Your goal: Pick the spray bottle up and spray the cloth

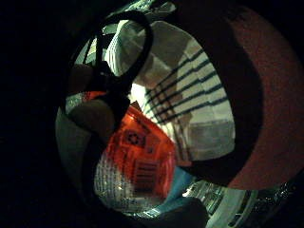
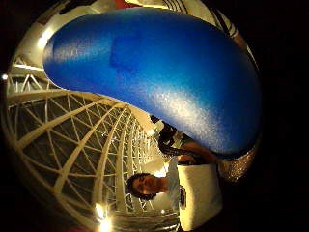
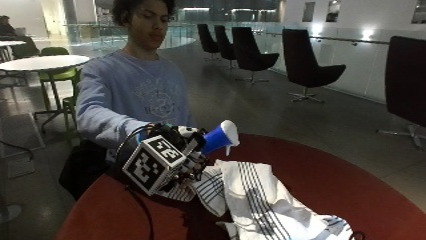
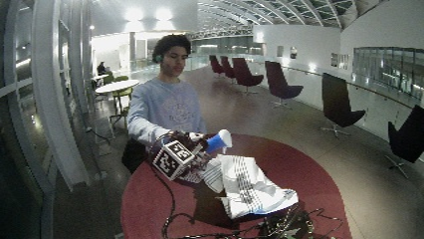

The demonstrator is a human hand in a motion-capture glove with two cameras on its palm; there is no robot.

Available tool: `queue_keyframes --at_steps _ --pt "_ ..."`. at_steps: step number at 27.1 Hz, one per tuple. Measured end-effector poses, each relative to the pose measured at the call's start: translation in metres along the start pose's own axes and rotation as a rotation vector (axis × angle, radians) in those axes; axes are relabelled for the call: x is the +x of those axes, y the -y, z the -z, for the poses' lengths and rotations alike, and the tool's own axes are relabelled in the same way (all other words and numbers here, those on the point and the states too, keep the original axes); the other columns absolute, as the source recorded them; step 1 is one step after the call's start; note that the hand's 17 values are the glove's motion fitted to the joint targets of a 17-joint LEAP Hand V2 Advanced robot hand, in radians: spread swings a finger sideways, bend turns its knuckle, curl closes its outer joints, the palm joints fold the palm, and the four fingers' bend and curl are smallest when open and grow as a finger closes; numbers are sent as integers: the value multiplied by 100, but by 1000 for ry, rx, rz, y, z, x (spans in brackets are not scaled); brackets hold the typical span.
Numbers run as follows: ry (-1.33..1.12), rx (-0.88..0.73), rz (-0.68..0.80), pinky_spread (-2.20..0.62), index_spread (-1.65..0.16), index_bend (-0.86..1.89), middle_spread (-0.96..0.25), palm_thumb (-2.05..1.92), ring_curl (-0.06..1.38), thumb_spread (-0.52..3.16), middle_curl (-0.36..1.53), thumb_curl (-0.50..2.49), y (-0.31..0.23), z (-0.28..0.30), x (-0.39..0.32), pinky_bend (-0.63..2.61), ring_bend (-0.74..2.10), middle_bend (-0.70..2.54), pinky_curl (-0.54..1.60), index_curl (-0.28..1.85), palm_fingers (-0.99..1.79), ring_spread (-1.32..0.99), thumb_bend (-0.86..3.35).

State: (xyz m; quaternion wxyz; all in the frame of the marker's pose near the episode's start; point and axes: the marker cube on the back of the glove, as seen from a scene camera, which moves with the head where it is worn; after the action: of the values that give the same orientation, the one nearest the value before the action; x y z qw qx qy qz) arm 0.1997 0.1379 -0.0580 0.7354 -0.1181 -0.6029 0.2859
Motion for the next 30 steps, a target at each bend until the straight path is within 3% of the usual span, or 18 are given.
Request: queue_keyframes --at_steps 30 --pt "-25 4 -26 22 -18 12 -6 84 40 91 45 56 -2 -2 0 19 41 27 34 32 107 -1 -3"
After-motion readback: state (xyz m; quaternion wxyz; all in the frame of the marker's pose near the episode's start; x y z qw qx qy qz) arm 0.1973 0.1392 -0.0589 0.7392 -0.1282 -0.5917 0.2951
